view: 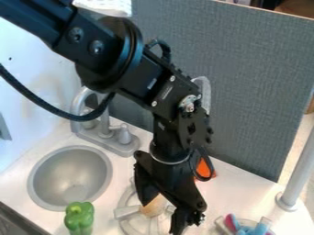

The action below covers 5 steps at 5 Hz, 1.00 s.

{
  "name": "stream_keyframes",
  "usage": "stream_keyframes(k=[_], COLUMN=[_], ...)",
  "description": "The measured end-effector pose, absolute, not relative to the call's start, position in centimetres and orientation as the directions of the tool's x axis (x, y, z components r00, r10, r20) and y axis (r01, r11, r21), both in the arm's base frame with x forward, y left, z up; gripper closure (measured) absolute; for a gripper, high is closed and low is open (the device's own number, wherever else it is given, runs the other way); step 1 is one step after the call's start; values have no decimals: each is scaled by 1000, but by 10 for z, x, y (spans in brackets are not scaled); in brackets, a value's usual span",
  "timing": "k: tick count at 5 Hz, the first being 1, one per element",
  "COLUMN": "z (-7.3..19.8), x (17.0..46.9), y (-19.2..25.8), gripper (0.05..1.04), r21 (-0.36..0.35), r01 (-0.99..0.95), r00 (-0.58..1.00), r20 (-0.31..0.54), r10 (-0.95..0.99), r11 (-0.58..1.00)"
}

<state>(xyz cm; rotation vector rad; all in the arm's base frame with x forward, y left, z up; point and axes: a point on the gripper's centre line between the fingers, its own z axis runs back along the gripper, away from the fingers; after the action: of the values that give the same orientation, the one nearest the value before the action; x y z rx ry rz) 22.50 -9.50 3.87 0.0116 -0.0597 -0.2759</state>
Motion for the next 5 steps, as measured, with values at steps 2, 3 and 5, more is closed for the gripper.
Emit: stream_keyframes(k=[2, 3, 5], z=[29, 30, 8], x=[239, 256, 273], y=[-99, -120, -155], gripper=[80, 81, 80], r21=[46, 12, -68], r01=[221, 225, 187], r00=[973, 968, 979], r20=[56, 114, 91], r10=[-223, -225, -181], r11=[974, 974, 980])
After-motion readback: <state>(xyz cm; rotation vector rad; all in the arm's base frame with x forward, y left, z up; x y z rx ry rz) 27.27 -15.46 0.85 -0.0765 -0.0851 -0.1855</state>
